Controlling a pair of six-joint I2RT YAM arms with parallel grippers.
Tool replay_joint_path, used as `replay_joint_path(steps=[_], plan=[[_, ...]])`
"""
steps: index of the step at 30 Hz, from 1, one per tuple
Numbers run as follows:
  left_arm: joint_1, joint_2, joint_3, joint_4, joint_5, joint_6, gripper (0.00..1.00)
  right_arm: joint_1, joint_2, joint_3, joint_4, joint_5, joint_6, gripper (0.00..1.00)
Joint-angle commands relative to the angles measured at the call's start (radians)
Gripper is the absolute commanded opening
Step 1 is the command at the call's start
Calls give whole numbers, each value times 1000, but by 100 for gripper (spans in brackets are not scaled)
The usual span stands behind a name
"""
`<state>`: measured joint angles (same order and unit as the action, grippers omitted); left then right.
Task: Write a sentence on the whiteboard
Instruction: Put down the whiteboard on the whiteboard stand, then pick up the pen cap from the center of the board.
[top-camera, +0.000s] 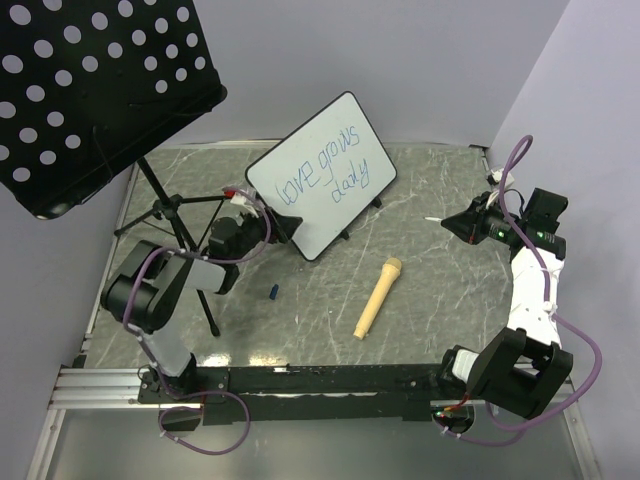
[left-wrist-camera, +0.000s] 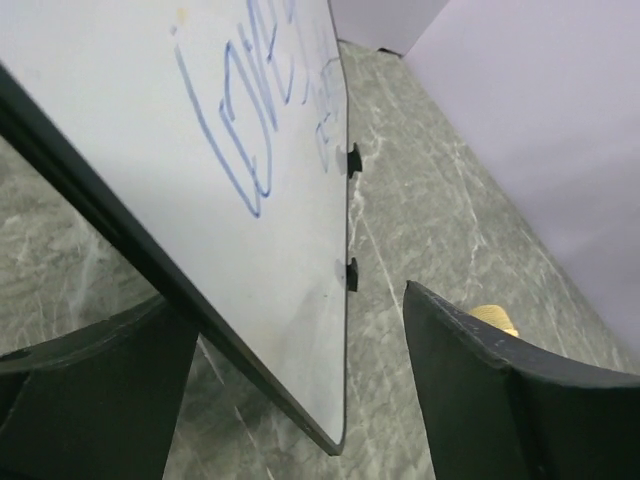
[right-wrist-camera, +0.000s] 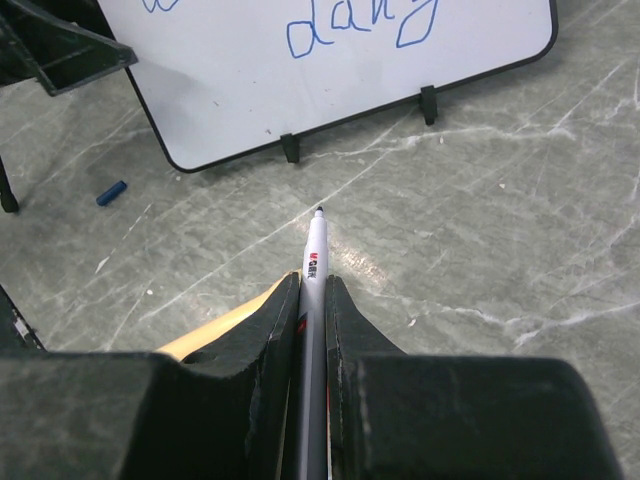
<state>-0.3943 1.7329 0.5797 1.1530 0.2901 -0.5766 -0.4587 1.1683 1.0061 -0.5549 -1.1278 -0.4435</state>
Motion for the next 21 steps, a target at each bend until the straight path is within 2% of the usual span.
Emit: replay_joint_path(steps=[1,5,6,10,11,12,14,15,16,18,21], plan=[[-5,-101,-24,-50,4,18,86,-8,-4,-3,6,-43,-23,0],[-5,-205,-96,-110,-29,18,89,-8,-10,-4,6,-46,-23,0],[-5,-228,-110,-130,-46,15,99,-6,-10,-3,4,-46,-23,0],[-12,-392,-204,-234,-107,-5,99,-8,-13,-4,6,-50,-24,0],[-17,-480,-228,-272,-127,-5,99,-6,-15,-3,6,-52,-24,0],[-24,-530,-234,-391,-149,-5,99,-8,-13,-3,3,-53,-26,0],[-46,-677,-239,-522,-216,-19,99,-9,-15,-3,3,-56,-26,0],[-51,-723,-233,-676,-236,-28,97,-6,-18,-4,4,-56,-24,0],[-55,-766,-224,-752,-271,-61,97,-6,-18,-4,6,-58,-24,0],[-55,-852,-179,-975,-267,-86,97,-6,-19,-3,3,-59,-27,0],[-55,-903,-129,-1134,-180,-123,97,-8,-24,-3,6,-64,-27,0]])
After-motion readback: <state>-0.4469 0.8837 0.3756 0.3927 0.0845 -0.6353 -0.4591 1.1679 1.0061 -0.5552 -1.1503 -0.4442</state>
